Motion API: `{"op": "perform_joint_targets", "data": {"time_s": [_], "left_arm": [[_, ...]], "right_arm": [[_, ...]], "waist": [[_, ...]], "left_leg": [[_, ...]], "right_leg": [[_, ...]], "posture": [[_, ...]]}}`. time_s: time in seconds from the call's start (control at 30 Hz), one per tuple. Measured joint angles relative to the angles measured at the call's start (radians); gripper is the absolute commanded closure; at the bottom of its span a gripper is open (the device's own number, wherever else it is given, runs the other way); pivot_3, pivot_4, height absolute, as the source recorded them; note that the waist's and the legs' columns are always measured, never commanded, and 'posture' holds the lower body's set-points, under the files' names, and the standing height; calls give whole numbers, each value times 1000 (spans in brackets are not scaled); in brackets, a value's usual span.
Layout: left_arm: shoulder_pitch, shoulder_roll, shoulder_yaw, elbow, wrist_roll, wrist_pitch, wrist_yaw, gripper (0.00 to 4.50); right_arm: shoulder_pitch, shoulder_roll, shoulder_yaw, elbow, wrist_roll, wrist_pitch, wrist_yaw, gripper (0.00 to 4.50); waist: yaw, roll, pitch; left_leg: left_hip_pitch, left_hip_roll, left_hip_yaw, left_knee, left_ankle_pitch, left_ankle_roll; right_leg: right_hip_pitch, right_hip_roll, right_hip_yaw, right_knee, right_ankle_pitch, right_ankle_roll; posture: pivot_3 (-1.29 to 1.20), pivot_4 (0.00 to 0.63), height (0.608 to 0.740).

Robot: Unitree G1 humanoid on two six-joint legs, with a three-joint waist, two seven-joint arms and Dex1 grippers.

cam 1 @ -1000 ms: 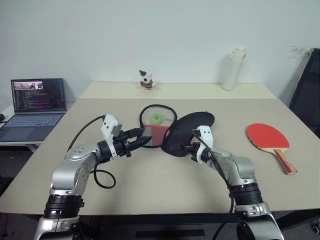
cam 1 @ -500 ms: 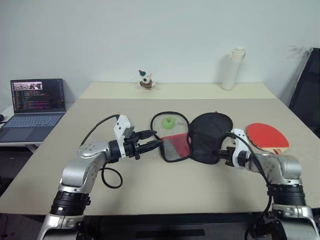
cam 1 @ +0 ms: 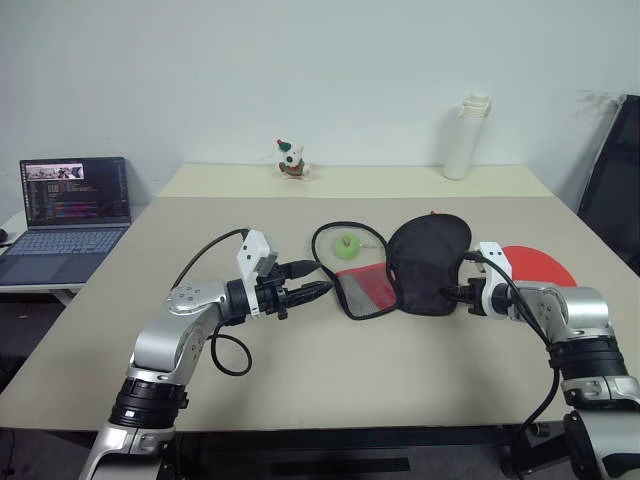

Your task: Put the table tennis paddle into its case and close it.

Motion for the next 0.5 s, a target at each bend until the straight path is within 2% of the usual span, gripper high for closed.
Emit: {"op": "perform_joint_targets", "data": {"time_s": [0.17, 0.27, 0.37, 0.47, 0.5], "left_arm": [[0, 0, 0, 0, -6, 2, -1, 1916], [0, 0, 1, 0, -11, 3, -2, 1916], [0, 1, 1, 0, -13, 3, -3, 1916], [-1, 2, 1, 0, -13, 3, -9, 1916], [-2, 3, 1, 0, -12, 3, -13, 1916]], "right_arm": [[-6, -48, 29, 35, -59, -73, 18, 1168], [-9, -78, 25, 32, -77, -105, 32, 1168], [-6, -96, -35, -2, -71, -121, 31, 1168], [18, -139, -116, -49, -62, -143, 17, 573], [35, -156, -142, -59, -63, -149, 9, 223]], "waist": [[0, 0, 0], [0, 0, 0], [0, 1, 1], [2, 1, 1], [4, 1, 1]], "left_leg": [[0, 0, 0, 0, 0, 0], [0, 0, 0, 0, 0, 0], [0, 0, 0, 0, 0, 0], [0, 0, 0, 0, 0, 0], [0, 0, 0, 0, 0, 0]], "right_leg": [[0, 0, 0, 0, 0, 0], [0, 0, 0, 0, 0, 0], [0, 0, 0, 0, 0, 0], [0, 0, 0, -1, 0, 0], [0, 0, 0, -1, 0, 0]], "posture": [[0, 150, 740], [0, 150, 740], [0, 150, 740], [0, 150, 740], [0, 150, 740]]}}
